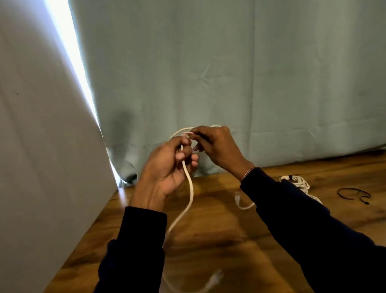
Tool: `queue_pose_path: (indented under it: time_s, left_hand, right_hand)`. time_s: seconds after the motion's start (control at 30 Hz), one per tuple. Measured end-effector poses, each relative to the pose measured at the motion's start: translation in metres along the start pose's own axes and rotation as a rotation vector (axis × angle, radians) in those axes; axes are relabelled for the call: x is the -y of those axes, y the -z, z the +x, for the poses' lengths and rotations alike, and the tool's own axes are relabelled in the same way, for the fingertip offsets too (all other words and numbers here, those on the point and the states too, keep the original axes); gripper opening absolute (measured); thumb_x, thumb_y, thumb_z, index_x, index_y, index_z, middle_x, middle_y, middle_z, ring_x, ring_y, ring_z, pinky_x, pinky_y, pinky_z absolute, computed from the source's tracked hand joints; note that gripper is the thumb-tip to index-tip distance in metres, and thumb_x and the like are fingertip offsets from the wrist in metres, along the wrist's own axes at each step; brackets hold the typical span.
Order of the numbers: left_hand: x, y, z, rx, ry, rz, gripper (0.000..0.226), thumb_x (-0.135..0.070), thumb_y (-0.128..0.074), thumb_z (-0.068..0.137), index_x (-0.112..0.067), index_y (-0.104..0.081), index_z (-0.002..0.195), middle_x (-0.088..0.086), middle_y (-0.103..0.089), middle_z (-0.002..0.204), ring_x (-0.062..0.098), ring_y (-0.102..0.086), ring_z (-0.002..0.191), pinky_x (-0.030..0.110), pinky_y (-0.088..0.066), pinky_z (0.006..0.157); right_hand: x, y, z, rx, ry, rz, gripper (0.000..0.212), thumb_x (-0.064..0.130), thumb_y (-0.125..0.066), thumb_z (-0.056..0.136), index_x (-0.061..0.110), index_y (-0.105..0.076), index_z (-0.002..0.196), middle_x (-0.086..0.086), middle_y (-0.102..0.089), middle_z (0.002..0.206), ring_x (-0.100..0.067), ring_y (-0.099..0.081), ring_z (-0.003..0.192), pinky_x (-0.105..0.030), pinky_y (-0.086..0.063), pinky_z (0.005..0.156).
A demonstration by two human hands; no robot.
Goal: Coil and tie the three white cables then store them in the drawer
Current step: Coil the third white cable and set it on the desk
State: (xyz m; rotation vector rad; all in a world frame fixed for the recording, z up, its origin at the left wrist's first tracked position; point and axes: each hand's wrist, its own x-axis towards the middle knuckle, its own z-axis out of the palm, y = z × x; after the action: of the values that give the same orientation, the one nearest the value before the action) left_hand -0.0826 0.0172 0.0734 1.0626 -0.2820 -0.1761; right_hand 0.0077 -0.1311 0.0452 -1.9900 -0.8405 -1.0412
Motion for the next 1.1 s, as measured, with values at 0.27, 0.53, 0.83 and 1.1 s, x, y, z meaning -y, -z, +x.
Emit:
queue_pose_path:
  time_s: [0.27,0.53,0.83,1.1]
  left_hand:
    - [-0.004,-0.021,0.032,0.083,-0.076,0.14,0.029,-0.016,-0.036,0.105,-0.011,-0.051,0.081,-0.003,-0.033,0.045,0.01,-0.037,0.037,0.019,-0.029,0.036]
    - [0.006,-0.025,0.054,0.113,-0.077,0.315,0.032,-0.022,-0.037,0.108,-0.006,-0.056,0.087,0.0,-0.034,0.047,0.009,-0.034,0.034,0.019,-0.029,0.035]
    - [0.006,-0.027,0.057,0.095,-0.15,0.659,0.029,-0.022,-0.05,0.104,-0.014,-0.067,0.082,0.005,-0.057,0.061,0.018,-0.06,0.056,0.03,-0.053,0.065]
    - [-0.007,-0.021,0.05,0.149,-0.051,0.816,0.026,-0.026,-0.05,0.104,-0.01,-0.064,0.089,0.007,-0.062,0.066,0.016,-0.064,0.059,0.027,-0.054,0.062]
  right_hand:
    - [-0.034,0.012,0.032,0.066,-0.497,-0.28,0.023,0.036,-0.06,0.099,0.021,-0.076,0.104,0.001,-0.075,0.08,-0.008,-0.07,0.059,-0.028,-0.056,0.064]
    - [-0.004,0.05,0.027,0.083,-0.041,-0.077,0.034,-0.002,-0.068,0.084,0.022,-0.078,0.106,0.007,-0.078,0.095,-0.006,-0.069,0.074,-0.018,-0.052,0.072]
    - [-0.032,0.036,0.018,-0.236,-0.528,0.282,0.016,0.029,-0.073,0.09,0.016,-0.082,0.094,0.004,-0.077,0.076,-0.012,-0.074,0.065,-0.033,-0.063,0.071]
    - [-0.039,0.039,0.017,-0.422,-0.631,0.304,0.022,0.031,-0.075,0.088,0.01,-0.081,0.093,-0.001,-0.076,0.073,-0.011,-0.073,0.06,-0.021,-0.059,0.061]
